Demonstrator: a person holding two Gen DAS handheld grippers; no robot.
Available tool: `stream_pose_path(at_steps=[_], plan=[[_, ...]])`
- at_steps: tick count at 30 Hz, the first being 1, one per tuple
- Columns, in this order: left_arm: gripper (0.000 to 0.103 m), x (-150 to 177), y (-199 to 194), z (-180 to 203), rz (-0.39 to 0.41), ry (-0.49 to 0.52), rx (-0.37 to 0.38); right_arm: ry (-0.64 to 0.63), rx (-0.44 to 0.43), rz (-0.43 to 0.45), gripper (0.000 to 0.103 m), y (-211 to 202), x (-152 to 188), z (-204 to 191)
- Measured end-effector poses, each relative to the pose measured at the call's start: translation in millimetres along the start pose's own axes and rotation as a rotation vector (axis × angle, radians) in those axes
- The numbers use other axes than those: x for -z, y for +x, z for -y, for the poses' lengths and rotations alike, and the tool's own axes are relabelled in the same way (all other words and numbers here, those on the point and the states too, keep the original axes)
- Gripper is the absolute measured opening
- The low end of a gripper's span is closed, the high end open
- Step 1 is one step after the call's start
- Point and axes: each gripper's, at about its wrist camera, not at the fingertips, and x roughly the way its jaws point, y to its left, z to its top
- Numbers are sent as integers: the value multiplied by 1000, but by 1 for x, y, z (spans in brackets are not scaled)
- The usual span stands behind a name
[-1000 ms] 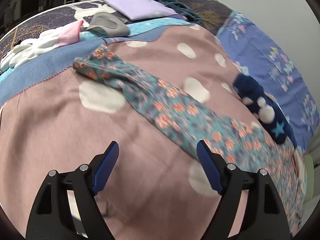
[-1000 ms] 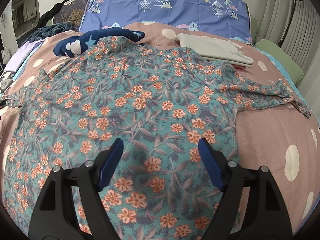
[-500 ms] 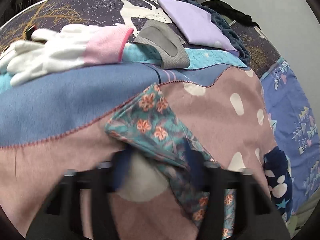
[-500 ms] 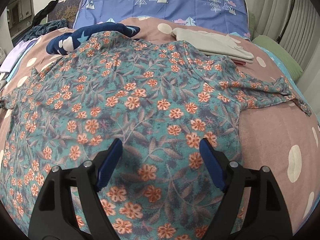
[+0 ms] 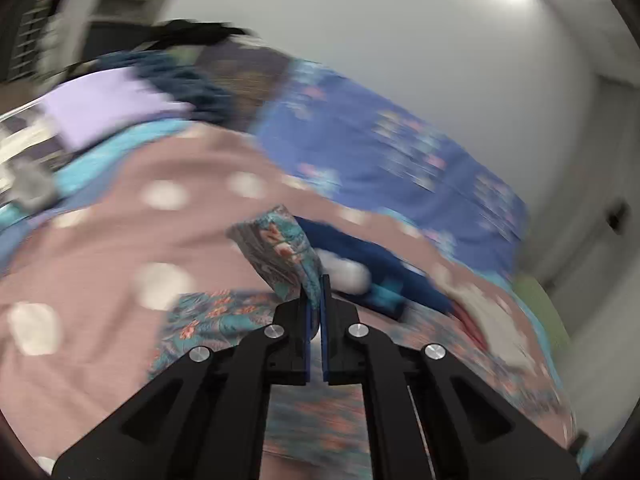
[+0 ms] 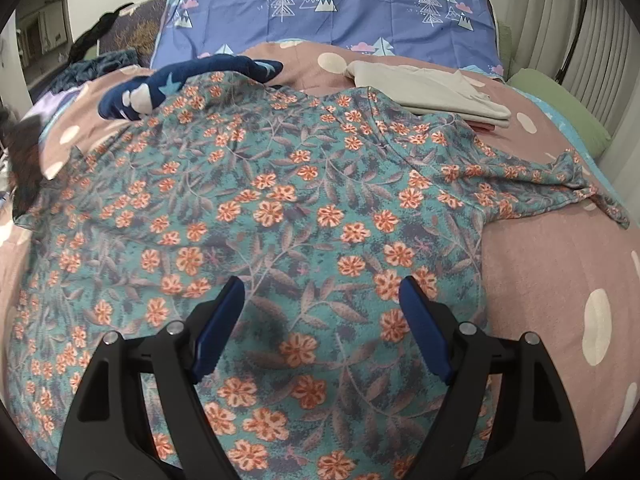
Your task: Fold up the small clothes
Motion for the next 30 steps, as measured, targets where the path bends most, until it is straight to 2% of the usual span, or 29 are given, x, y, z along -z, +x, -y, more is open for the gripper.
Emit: stream_pose_path(at_steps=[2, 4, 6, 9, 12, 14, 16, 18, 20, 25, 28, 30], plan=[[3, 22, 14, 55, -63, 84, 123, 17, -23, 5, 81, -2, 1, 5], [3, 49, 28, 97, -130, 144, 202, 46, -40, 15, 81, -5, 1, 14], [3, 90, 49, 136, -227, 209, 267, 81, -52, 31, 81, -9, 1, 25], [3, 141, 76, 164, -352, 251, 292, 120, -79, 28, 81, -11, 1, 37], [3, 179, 90, 175, -423, 285, 279, 156, -145, 15, 79, -10, -1, 46], [6, 191, 93, 179, -429, 305, 264, 182, -203, 0, 74, -7, -5, 51], [15, 195, 90, 179, -437, 303, 276, 213, -267, -20, 66, -3, -9, 53], [19, 197, 87, 182, -441, 302, 299, 255, -357, -56, 55, 4, -15, 53], [20, 199, 82, 180, -428, 329, 295, 284, -422, -84, 53, 12, -22, 51], [19, 204, 83, 187, -419, 376, 260, 241, -472, -141, 53, 35, -58, 32], [18, 208, 84, 187, -424, 375, 265, 222, -553, -224, 61, 54, -86, 13], [17, 208, 85, 188, -422, 374, 267, 208, -576, -276, 64, 66, -98, -2]])
